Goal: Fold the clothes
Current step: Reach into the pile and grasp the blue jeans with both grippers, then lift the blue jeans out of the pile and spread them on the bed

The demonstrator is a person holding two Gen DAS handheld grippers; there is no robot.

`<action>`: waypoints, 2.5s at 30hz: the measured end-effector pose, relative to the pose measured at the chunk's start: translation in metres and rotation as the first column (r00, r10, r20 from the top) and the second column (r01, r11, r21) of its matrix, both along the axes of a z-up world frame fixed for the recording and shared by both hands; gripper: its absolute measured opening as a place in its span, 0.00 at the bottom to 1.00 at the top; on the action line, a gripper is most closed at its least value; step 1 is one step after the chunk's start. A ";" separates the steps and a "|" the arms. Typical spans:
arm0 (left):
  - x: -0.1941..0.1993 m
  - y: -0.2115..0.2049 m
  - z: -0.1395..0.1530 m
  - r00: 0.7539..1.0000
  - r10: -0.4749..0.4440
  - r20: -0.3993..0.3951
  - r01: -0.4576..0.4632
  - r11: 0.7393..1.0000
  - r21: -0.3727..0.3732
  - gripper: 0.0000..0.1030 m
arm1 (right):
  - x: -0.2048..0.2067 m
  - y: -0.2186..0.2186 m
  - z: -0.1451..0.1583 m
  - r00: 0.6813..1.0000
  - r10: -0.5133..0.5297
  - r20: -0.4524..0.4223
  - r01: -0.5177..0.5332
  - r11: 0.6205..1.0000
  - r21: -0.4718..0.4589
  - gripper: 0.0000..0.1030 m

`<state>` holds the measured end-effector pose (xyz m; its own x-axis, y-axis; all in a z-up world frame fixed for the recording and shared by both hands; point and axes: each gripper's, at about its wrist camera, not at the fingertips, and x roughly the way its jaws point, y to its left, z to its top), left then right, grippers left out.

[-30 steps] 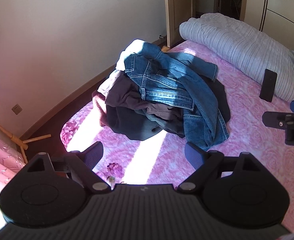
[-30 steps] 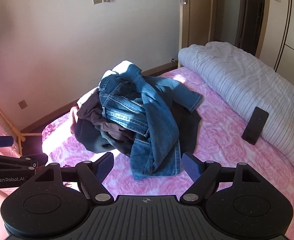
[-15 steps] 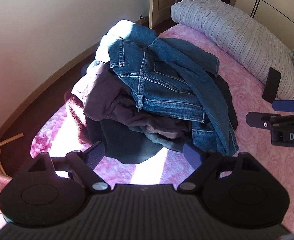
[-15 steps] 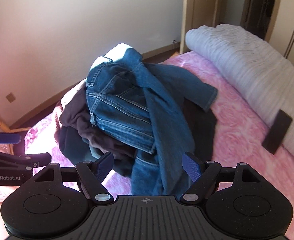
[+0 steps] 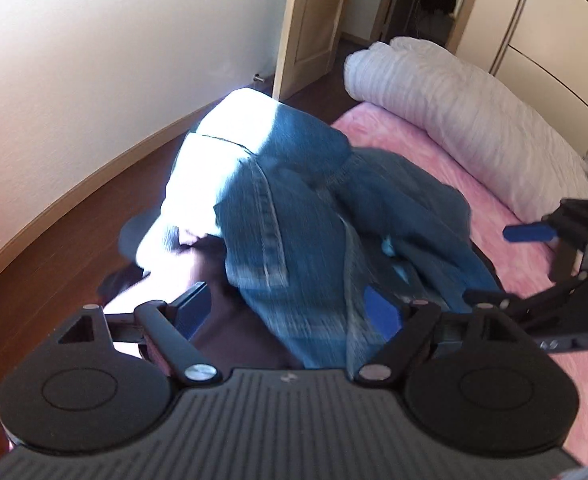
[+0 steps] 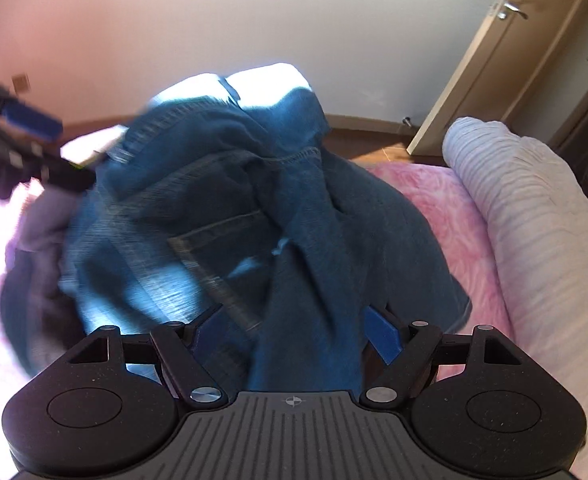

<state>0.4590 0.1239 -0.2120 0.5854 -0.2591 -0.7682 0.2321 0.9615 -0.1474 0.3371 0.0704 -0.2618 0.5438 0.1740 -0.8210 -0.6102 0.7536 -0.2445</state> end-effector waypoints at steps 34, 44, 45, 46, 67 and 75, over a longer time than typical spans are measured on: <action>-0.295 -0.160 0.127 0.657 -0.713 0.245 0.714 0.693 0.102 0.13 | -0.210 -0.230 0.115 0.931 -0.365 -0.014 0.354 0.892 0.282 0.08; -0.528 -0.324 0.126 0.397 -0.905 0.155 0.918 0.394 -0.051 0.12 | -0.503 -0.406 0.133 0.658 -0.747 -0.097 0.733 0.605 0.312 0.09; -0.547 -0.331 0.126 0.375 -0.916 0.146 0.927 0.367 -0.077 0.12 | -0.531 -0.422 0.138 0.628 -0.773 -0.090 0.756 0.578 0.307 0.09; -0.566 -0.342 0.128 0.346 -0.928 0.137 0.937 0.334 -0.101 0.12 | -0.559 -0.437 0.143 0.597 -0.798 -0.084 0.778 0.551 0.303 0.09; -0.566 -0.527 0.099 0.200 -0.979 0.043 0.940 0.180 -0.288 0.42 | -0.676 -0.519 0.118 0.234 -0.970 -0.071 0.961 0.219 0.169 0.85; -0.506 -0.499 0.052 0.263 -0.964 -0.030 0.958 0.265 -0.115 0.48 | -0.657 -0.417 0.068 0.472 -0.869 -0.150 0.881 0.462 0.096 0.85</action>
